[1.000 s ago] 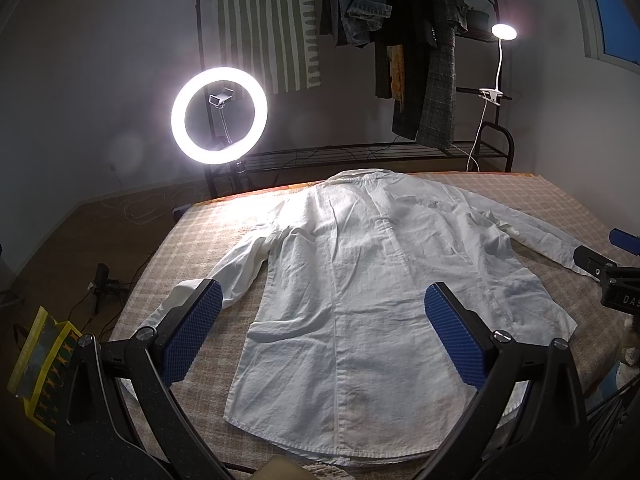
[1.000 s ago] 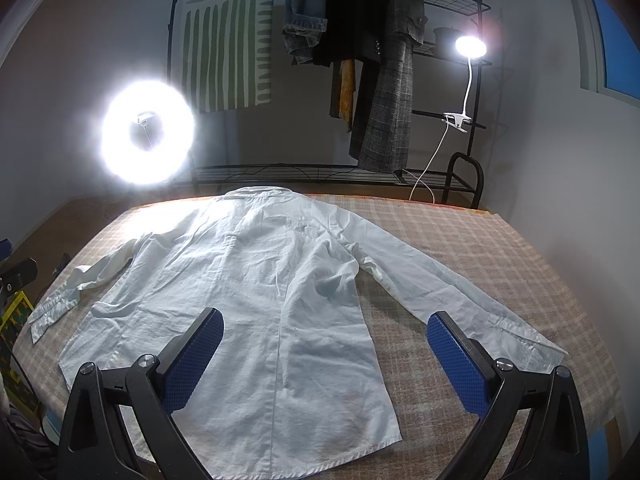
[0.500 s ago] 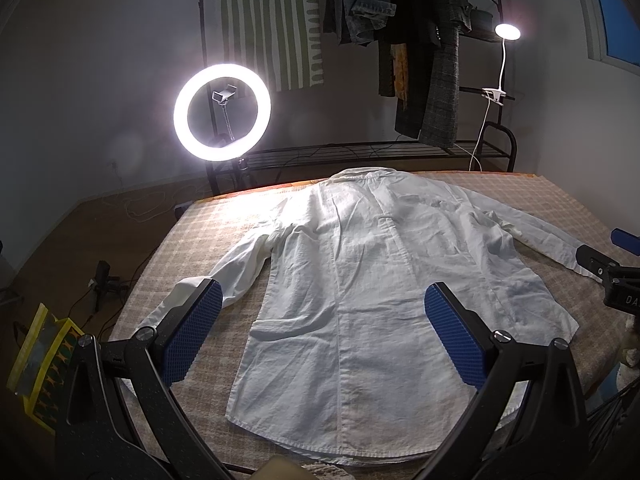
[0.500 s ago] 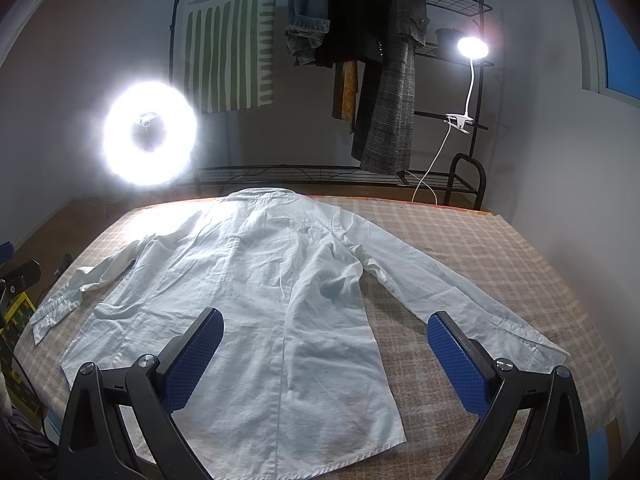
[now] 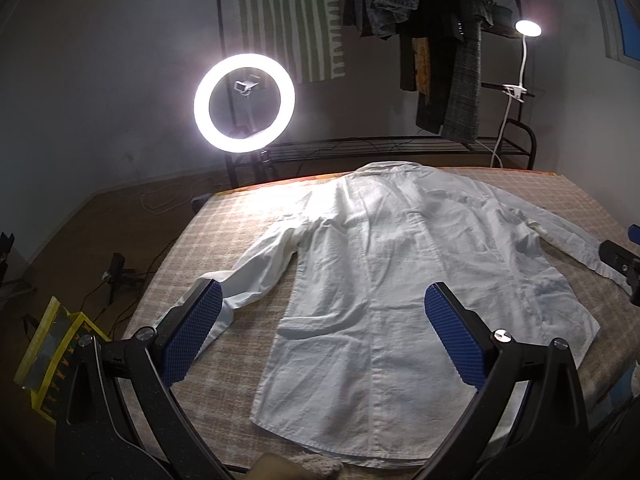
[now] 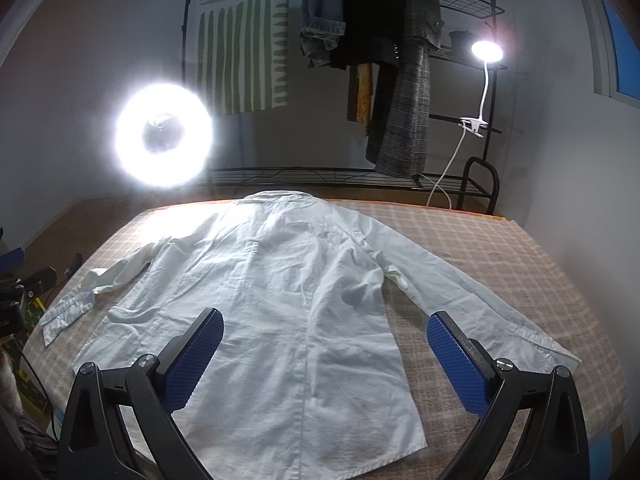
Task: Fold small clothes
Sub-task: 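Move the left tool to the shirt sleeve cuff and close on it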
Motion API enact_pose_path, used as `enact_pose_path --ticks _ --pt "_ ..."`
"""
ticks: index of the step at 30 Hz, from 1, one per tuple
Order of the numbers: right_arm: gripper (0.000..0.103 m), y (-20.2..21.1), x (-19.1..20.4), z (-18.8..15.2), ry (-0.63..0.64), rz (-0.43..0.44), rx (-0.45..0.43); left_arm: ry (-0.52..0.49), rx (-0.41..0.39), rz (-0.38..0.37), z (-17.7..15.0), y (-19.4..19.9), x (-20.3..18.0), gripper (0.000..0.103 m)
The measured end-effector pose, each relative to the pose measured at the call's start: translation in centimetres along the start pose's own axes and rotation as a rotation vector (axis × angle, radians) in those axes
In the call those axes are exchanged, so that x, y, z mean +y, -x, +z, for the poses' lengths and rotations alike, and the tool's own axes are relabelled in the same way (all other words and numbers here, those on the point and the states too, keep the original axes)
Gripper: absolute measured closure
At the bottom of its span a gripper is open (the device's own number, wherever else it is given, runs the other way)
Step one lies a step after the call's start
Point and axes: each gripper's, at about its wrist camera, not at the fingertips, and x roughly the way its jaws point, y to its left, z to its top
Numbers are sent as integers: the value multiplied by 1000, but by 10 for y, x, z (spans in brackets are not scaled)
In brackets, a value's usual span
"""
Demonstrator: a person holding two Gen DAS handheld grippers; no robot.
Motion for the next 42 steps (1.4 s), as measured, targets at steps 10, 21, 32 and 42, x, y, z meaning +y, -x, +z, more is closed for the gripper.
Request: enact_pose_path --ticks 10,21,32,42 --pt "1 -12 37 14 80 73 15 19 28 138 4 -31 60 0" --pt "1 -26 94 43 233 116 2 61 142 182 8 -95 128 2" --pt "1 -59 131 56 259 203 18 196 316 124 -15 -165 197 18" --pt "2 -94 106 41 199 191 124 330 505 45 -57 -225 245 28"
